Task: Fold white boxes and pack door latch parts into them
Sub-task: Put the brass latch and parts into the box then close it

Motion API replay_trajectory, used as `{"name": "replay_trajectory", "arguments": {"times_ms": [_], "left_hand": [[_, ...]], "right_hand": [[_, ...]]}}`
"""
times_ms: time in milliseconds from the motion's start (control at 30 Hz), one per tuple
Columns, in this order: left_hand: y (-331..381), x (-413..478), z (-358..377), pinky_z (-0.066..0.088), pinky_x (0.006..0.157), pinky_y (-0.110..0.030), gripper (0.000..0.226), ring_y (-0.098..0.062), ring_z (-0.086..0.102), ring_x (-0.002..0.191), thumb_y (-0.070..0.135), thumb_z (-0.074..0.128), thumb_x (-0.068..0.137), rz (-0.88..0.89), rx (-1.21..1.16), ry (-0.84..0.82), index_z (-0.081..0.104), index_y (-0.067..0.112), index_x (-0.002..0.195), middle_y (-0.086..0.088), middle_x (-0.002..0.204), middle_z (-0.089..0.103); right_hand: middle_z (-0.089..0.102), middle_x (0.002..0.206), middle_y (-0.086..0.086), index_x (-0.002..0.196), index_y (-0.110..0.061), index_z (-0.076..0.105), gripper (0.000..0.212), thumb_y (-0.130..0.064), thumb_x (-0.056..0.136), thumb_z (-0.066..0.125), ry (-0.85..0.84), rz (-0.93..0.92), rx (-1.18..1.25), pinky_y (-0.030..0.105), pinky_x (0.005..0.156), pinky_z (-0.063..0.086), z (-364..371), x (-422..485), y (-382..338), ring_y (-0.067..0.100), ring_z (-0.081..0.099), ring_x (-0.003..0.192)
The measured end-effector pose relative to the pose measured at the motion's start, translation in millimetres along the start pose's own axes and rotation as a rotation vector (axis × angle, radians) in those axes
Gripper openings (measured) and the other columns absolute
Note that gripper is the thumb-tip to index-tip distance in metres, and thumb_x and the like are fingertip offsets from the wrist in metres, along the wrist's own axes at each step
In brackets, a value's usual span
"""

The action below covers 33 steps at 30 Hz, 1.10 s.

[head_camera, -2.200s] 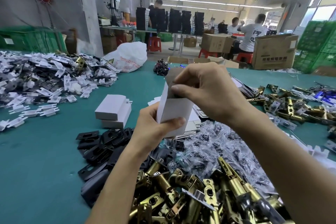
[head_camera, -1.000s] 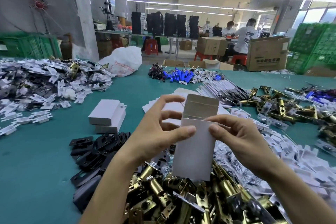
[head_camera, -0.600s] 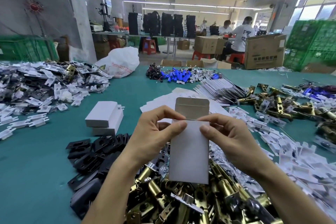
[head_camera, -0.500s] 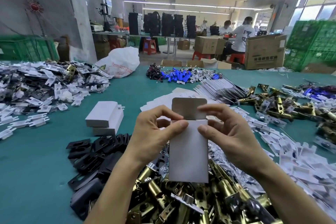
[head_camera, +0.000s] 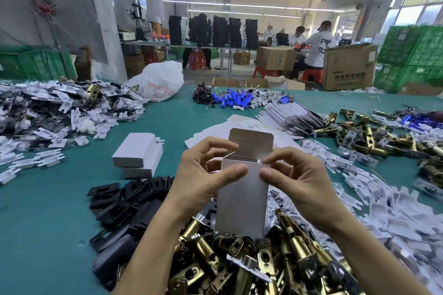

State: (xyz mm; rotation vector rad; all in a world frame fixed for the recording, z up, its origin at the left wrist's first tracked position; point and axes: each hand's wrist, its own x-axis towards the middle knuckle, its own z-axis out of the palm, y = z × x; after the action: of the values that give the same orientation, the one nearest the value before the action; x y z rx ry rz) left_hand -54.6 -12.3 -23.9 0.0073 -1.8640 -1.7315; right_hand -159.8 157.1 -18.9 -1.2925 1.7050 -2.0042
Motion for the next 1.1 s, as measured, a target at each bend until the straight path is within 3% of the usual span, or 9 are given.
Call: {"name": "replay_trajectory", "arguments": {"times_ms": [133,333,467,533,633,733,833,967,1100], "left_hand": [[-3.6,-0.4,-0.7,0.056,0.062,-0.028,0.026,-0.017,0.071,0.075,0.036,0.086,0.061,-0.068,-0.006,-0.059,0.066,0.025,0.075,-0.004,0.081,0.074],[-3.9,-1.1,5.0,0.045,0.054,-0.017,0.028,-0.007,0.059,0.063,0.029,0.081,0.073,-0.037,0.073,-0.103,0.057,0.016,0.073,0.006,0.067,0.063],[-3.6,-0.5,9.5,0.039,0.054,-0.014,0.032,-0.001,0.052,0.062,0.034,0.078,0.077,-0.012,0.130,-0.146,0.050,0.019,0.079,0.015,0.068,0.059],[-4.5,-0.3,11.5,0.044,0.063,-0.015,0.031,-0.001,0.057,0.073,0.042,0.080,0.076,0.008,0.170,-0.140,0.053,0.029,0.086,0.017,0.080,0.063],[-7.3,-1.5,12.4,0.054,0.087,-0.032,0.038,-0.008,0.064,0.101,0.049,0.078,0.073,0.071,0.220,-0.107,0.050,0.046,0.098,0.016,0.106,0.066],[-8.7,-4.1,13.5,0.062,0.072,-0.037,0.056,-0.014,0.072,0.088,0.049,0.084,0.066,0.042,0.152,-0.036,0.041,0.050,0.102,0.011,0.114,0.067],[-8.8,-2.4,13.7,0.063,0.065,-0.048,0.047,-0.028,0.074,0.081,0.043,0.086,0.067,0.023,0.070,-0.018,0.052,0.037,0.099,-0.005,0.110,0.070],[-8.6,-2.0,14.1,0.061,0.064,-0.034,0.029,-0.018,0.074,0.082,0.027,0.086,0.077,0.052,0.035,-0.037,0.063,0.021,0.093,-0.007,0.096,0.072],[-10.7,-2.0,14.8,0.060,0.059,-0.039,0.054,-0.027,0.074,0.078,0.037,0.088,0.067,0.019,0.000,0.023,0.044,0.029,0.098,-0.015,0.104,0.068]], "right_hand": [[0.073,0.085,0.002,0.084,-0.020,0.074,0.007,-0.020,0.078,0.070,-0.037,0.027,-0.064,0.030,0.076,0.058,-1.9,1.6,-1.0,0.017,0.070,0.084],[0.070,0.084,-0.003,0.093,-0.018,0.068,0.016,-0.033,0.087,0.065,-0.065,0.029,-0.215,0.050,0.079,0.054,4.2,9.4,-11.2,0.018,0.067,0.084],[0.067,0.087,-0.013,0.127,-0.033,0.051,0.042,-0.031,0.086,0.060,0.021,-0.029,-0.095,0.021,0.077,0.053,10.0,15.8,-14.8,0.004,0.066,0.084],[0.070,0.087,-0.006,0.118,-0.027,0.060,0.035,-0.033,0.084,0.060,0.065,-0.005,-0.053,0.021,0.075,0.052,13.3,19.2,-17.4,0.007,0.067,0.083],[0.075,0.084,0.003,0.091,-0.016,0.072,0.022,-0.034,0.082,0.064,0.060,0.058,-0.063,0.024,0.069,0.056,14.9,20.5,-18.7,0.012,0.071,0.079],[0.075,0.083,0.007,0.085,-0.016,0.075,0.020,-0.033,0.077,0.069,0.084,0.100,-0.075,0.032,0.072,0.057,11.1,18.9,-17.6,0.015,0.070,0.078],[0.076,0.085,0.006,0.087,-0.015,0.075,0.022,-0.032,0.075,0.071,0.082,0.106,-0.099,0.031,0.074,0.056,8.7,17.5,-17.3,0.015,0.071,0.080],[0.077,0.088,0.001,0.091,-0.016,0.075,0.014,-0.021,0.079,0.077,0.069,0.113,-0.146,0.027,0.077,0.058,8.7,17.9,-19.9,0.013,0.073,0.086],[0.076,0.087,-0.002,0.091,-0.019,0.075,0.013,-0.011,0.081,0.078,0.060,0.118,-0.301,0.041,0.080,0.059,8.8,19.1,-21.2,0.022,0.072,0.086]]}}
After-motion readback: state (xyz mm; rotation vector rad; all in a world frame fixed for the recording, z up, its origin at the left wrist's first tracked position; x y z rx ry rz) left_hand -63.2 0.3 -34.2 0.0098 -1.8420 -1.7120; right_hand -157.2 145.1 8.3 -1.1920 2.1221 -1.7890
